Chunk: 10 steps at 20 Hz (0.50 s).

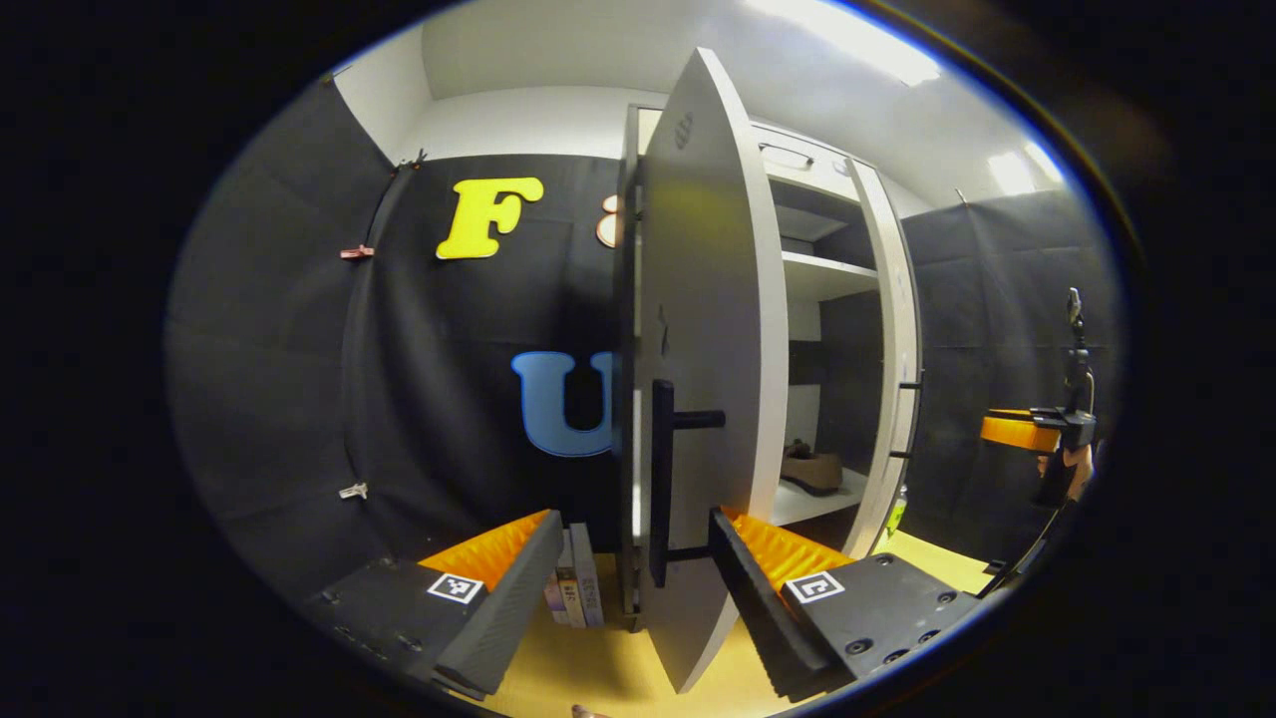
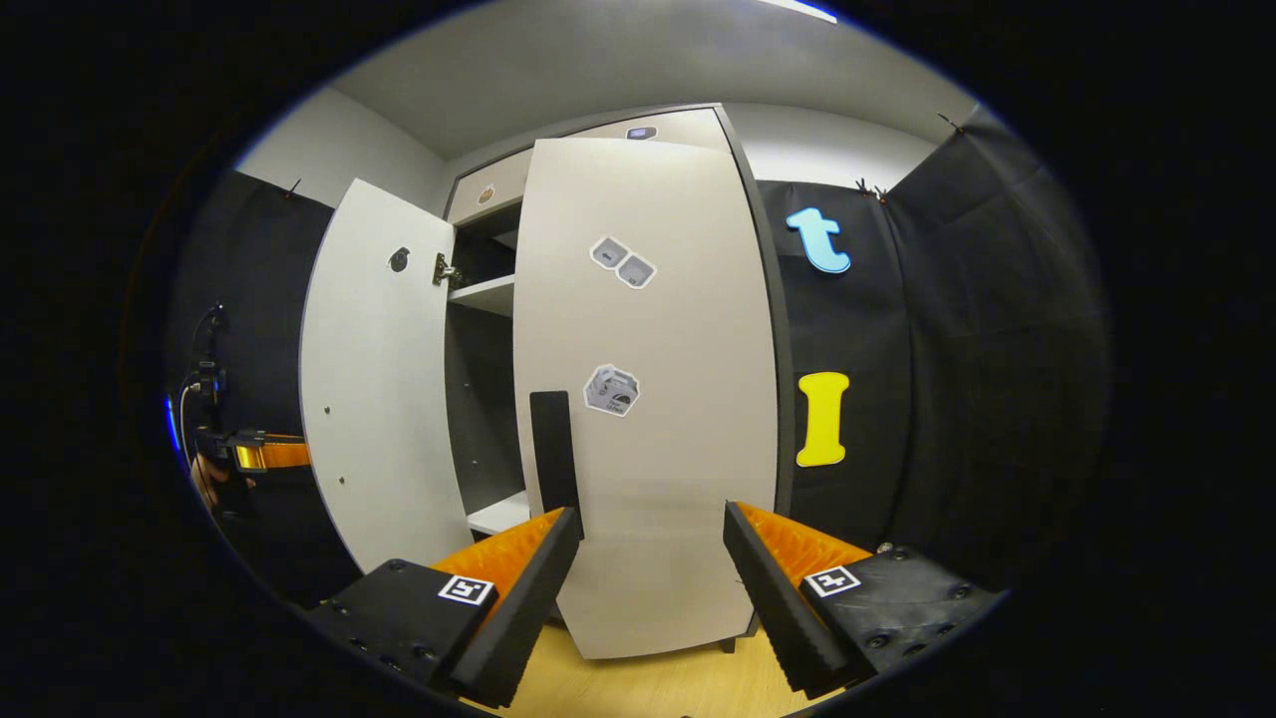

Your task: Grab one shoe with the right hand and put it into the shoe cabinet, grab the other shoe with the left hand and put it into the shoe cabinet; then close the right door with the right hand and the left door with the left hand.

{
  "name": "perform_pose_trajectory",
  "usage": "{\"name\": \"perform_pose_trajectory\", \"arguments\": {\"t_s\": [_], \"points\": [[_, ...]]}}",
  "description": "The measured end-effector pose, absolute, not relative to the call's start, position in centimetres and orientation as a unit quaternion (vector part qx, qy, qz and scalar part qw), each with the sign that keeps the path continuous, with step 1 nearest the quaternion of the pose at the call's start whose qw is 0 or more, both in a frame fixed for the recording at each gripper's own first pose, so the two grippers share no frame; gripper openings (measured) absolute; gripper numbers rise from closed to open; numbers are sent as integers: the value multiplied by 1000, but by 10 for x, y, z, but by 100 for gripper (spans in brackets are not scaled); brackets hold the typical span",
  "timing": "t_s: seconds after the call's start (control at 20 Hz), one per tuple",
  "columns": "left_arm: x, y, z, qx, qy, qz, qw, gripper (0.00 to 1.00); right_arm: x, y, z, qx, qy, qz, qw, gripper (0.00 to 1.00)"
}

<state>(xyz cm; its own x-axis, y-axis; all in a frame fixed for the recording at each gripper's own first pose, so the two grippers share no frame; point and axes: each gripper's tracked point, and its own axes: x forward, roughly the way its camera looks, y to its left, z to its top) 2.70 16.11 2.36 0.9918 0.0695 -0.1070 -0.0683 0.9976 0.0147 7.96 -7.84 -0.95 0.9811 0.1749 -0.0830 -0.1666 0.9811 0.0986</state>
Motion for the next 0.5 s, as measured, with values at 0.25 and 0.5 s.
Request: {"name": "perform_pose_trajectory", "arguments": {"t_s": [0.25,0.5], "points": [[44,126,23,-7,49,-1,999,94,95,-73,-15,38,48,102,993,97],[66,112,23,-8,47,-2,999,95,115,-66,-22,39,52,128,990,97]]}}
